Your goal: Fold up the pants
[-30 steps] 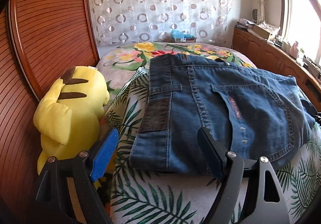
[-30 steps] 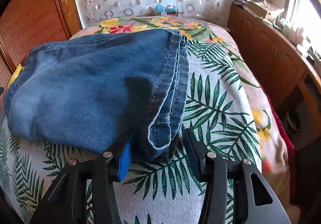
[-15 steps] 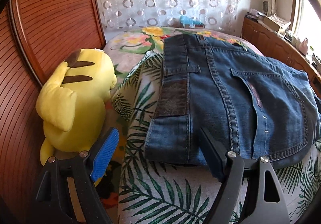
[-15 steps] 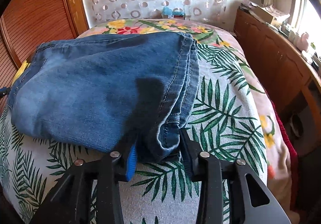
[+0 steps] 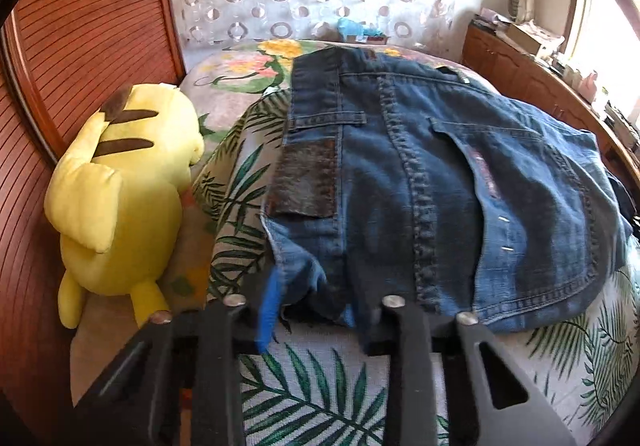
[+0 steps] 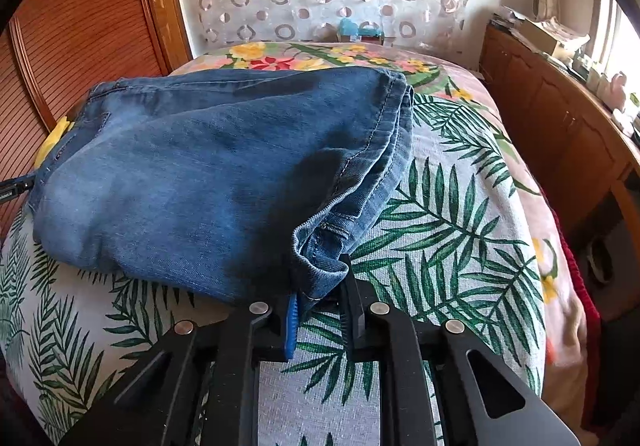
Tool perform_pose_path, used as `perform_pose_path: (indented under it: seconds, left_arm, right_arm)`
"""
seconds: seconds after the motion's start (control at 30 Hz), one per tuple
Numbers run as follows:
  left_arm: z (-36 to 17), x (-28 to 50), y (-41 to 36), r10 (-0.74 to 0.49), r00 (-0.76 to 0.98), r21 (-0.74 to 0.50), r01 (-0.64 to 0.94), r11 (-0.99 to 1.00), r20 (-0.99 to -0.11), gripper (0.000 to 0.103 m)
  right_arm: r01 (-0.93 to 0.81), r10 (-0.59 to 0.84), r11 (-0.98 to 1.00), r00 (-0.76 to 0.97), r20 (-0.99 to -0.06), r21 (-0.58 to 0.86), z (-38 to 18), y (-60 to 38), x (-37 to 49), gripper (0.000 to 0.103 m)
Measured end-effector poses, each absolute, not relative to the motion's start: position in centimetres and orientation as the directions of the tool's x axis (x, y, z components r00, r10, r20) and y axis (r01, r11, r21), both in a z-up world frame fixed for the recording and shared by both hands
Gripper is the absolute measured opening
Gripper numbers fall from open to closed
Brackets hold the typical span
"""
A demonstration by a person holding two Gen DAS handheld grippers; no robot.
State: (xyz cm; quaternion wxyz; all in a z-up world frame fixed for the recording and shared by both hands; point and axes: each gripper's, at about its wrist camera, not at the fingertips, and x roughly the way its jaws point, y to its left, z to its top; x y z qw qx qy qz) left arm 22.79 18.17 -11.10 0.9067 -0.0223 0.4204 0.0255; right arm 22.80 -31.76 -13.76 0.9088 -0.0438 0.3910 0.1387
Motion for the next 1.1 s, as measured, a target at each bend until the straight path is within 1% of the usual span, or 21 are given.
perform_pose_path:
  seconds: [0.1,0.17,0.3,0.5,0.7,0.9,1.1]
  left_arm:
    - [-10.5,22.4,17.8,0.036,0.659,0.003,-0.051,0.999,-0.751,0.015]
    - [-9.6,22.0,17.8,0.028,0.679,-0.010,-0.052,0.999,-0.734,0.014]
    - [-7.1,20.7,17.7,0.022,0.728,-0.023,-0.052,0.998,-0.685,0.013]
    - [-3.8,18.7,16.5,0.033,0.788,-0.005,-0.046,0.999,-0.615,0.012]
    - [-2.3,16.3,16.7,0.025,0.810,-0.008,-0.037,0.999,-0.585,0.012]
    - [-2.1,11.3,15.7,-0.007,0.819,-0.025,-0.009,1.000,-0.574,0.011]
    - [-3.8,5.9,14.2,-0.048,0.808,-0.057,0.018,0.998,-0.588,0.011]
  right_arm:
    - [-0.270,0.222,0.962,0.691,-0.688,0.039,-13.2,-32.2,22.3,0.015]
    - [-0.252,0.212,0.967,0.734,-0.645,0.031,-12.4,-32.6,21.5,0.014]
    - [-0.242,0.205,0.970,0.772,-0.602,0.021,-10.9,-33.2,20.4,0.014]
    - [-0.236,0.188,0.972,0.813,-0.551,-0.018,-8.6,-33.3,19.0,0.014]
    - [-0.228,0.178,0.973,0.845,-0.504,-0.038,-6.7,-34.1,16.1,0.014]
    - [-0.227,0.176,0.973,0.849,-0.499,-0.043,-6.9,-35.7,11.4,0.014]
    - [-0.220,0.179,0.975,0.841,-0.510,-0.021,-7.4,-37.8,6.4,0.014]
